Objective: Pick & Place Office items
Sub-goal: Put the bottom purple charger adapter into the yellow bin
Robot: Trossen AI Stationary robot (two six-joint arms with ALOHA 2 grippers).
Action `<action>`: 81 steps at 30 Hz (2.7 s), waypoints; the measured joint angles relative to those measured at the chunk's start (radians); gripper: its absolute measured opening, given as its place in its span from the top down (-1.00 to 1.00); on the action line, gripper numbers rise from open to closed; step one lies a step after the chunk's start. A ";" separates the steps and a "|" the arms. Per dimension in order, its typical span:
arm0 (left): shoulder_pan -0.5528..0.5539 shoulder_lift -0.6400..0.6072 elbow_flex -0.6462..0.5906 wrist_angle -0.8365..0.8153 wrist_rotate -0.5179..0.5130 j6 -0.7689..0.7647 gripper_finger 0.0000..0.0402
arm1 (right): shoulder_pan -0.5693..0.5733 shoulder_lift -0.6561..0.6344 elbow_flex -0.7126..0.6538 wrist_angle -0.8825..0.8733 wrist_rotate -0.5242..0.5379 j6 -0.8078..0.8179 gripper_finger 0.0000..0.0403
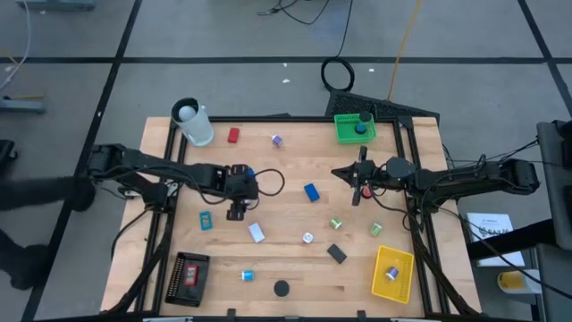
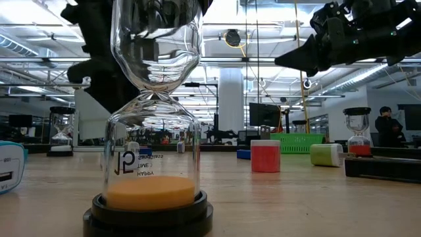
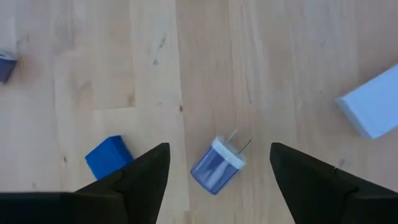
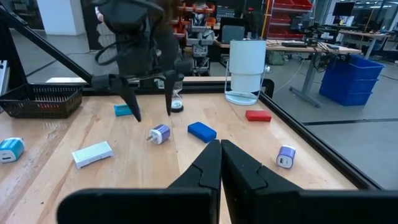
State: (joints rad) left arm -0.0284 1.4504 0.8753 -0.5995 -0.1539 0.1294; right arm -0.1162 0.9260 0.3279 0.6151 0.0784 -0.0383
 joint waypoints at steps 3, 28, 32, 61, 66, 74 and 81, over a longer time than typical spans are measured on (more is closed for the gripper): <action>0.000 0.027 0.000 0.001 0.014 0.020 -0.44 | 0.000 0.000 0.000 0.000 0.000 0.000 1.00; 0.000 0.186 -0.001 -0.041 0.032 0.068 0.00 | 0.000 0.000 0.000 0.000 0.000 -0.001 1.00; 0.000 0.186 -0.001 -0.055 0.071 -0.012 0.24 | 0.000 0.000 0.000 0.000 0.000 0.000 1.00; -0.065 0.186 -0.001 -0.054 0.029 -0.287 0.32 | 0.000 0.000 0.000 0.000 0.000 0.000 1.00; -0.101 0.172 -0.002 -0.012 -0.103 -0.246 0.35 | 0.000 0.000 -0.001 -0.015 0.000 0.000 1.00; -0.090 0.140 -0.117 0.663 0.047 -0.113 0.35 | 0.004 0.025 -0.001 -0.030 -0.001 0.053 1.00; -0.007 0.140 -0.262 1.154 0.377 -0.136 0.35 | 0.079 0.173 0.087 -0.091 0.004 0.044 0.88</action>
State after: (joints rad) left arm -0.0357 1.5902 0.6131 0.5541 0.2228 -0.0067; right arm -0.0367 1.0986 0.4144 0.5237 0.0826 0.0052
